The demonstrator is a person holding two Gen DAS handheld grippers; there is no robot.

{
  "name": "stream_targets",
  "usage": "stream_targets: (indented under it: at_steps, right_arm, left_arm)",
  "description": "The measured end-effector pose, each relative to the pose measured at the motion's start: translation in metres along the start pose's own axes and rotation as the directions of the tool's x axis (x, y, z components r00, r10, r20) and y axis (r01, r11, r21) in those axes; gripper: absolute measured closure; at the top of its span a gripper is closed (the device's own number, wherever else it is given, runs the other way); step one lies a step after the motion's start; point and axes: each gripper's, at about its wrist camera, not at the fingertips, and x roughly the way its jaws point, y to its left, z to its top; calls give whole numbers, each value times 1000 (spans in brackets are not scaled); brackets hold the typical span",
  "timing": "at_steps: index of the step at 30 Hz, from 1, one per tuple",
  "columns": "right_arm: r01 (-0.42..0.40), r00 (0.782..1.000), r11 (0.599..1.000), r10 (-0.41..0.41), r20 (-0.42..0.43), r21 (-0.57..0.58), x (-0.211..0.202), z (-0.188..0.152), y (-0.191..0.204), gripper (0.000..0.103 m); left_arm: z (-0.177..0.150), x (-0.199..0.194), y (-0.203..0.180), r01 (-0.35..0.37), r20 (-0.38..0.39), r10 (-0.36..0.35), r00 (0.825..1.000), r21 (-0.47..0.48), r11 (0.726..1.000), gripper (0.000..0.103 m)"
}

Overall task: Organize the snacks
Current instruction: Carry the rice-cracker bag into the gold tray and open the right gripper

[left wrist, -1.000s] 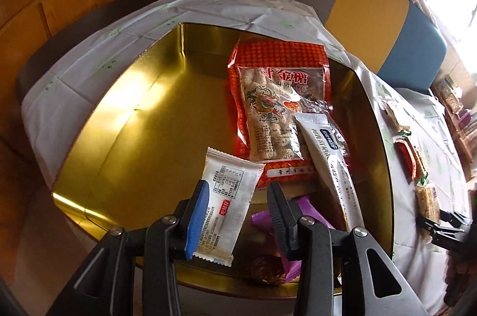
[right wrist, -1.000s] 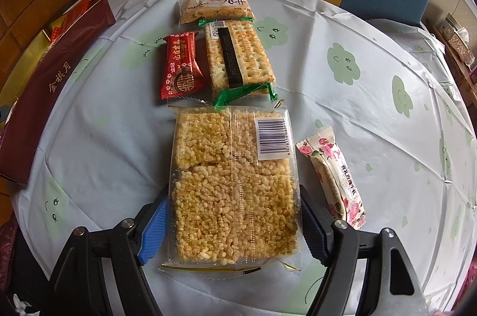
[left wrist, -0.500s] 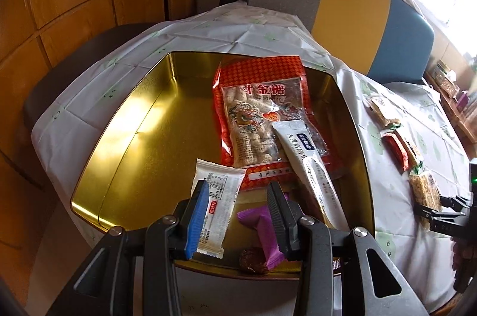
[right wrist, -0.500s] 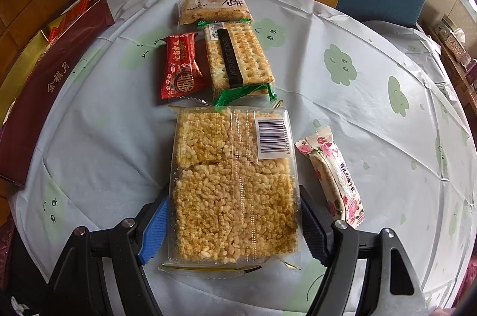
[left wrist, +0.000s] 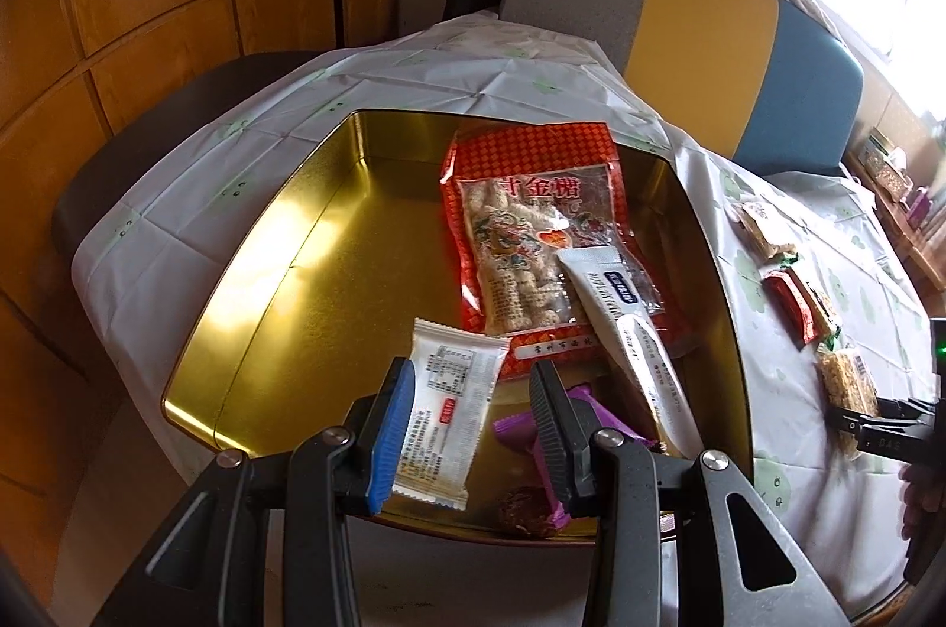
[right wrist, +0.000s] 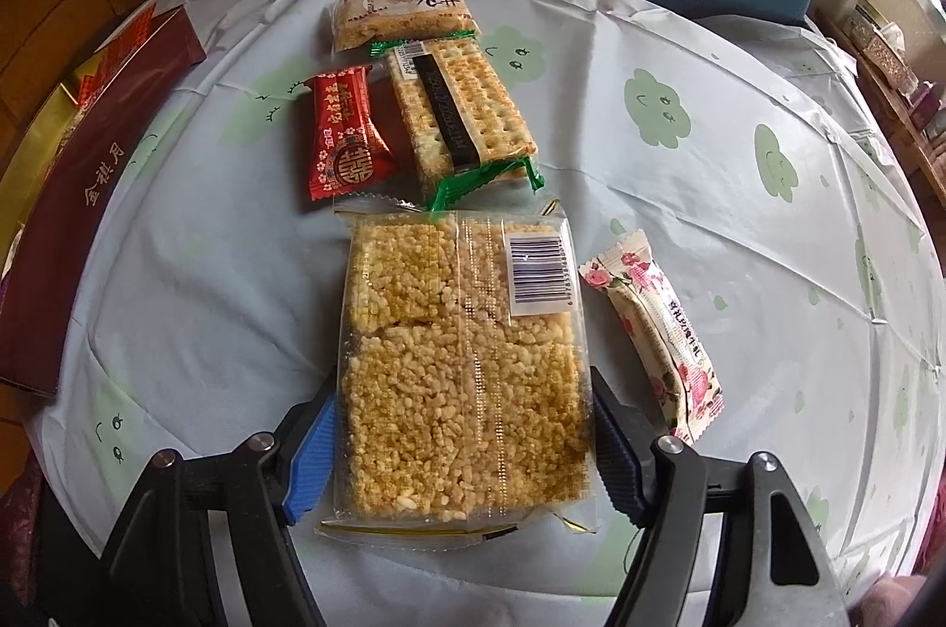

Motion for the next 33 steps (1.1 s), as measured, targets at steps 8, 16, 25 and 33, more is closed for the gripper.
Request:
stream_targets:
  at_steps: [8, 16, 25, 33]
  right_arm:
    - [-41, 999, 994, 42, -9, 96, -7, 5, -3, 29]
    - [-104, 991, 991, 95, 98, 89, -50, 22, 16, 29]
    - [-236, 952, 959, 261, 158, -158, -82, 66, 133, 28]
    - [-360, 915, 887, 396, 76, -289, -63, 84, 244, 27]
  left_arm:
    - [-1, 2, 13, -4, 0, 4, 1000, -34, 999, 62]
    - [6, -1, 37, -39, 20, 41, 999, -103, 994, 62]
    - [12, -5, 60, -68, 37, 75, 997, -154, 986, 62]
    - [11, -2, 72, -77, 27, 83, 996, -177, 981, 62]
